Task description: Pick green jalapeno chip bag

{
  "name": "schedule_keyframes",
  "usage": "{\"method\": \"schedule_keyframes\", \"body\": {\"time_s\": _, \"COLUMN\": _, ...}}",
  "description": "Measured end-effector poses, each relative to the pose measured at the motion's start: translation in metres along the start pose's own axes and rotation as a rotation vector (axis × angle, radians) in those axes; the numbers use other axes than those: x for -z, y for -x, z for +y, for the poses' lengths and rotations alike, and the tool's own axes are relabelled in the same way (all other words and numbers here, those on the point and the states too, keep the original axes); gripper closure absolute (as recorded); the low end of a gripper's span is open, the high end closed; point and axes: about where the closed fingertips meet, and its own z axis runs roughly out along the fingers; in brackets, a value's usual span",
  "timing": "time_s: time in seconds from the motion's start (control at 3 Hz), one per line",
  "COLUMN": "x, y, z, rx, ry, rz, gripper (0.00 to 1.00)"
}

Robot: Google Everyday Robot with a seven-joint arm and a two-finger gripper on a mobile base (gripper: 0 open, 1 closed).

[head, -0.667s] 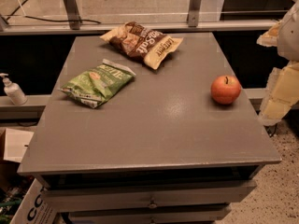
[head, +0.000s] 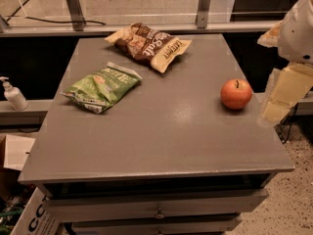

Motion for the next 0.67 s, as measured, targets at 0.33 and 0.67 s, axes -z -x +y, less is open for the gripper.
{"method": "schedule_keyframes", "body": {"time_s": 0.33, "x": -0.017, "y": 0.036, "z": -0.01, "rx": 0.019, "ry": 0.001, "rz": -0.082, "gripper": 0.0}}
{"method": "schedule_keyframes", "body": {"time_s": 0.67, "x": -0.041, "y": 0.072, "z": -0.031, "rx": 0.005, "ry": 0.018, "rz": -0.178, "gripper": 0.0}}
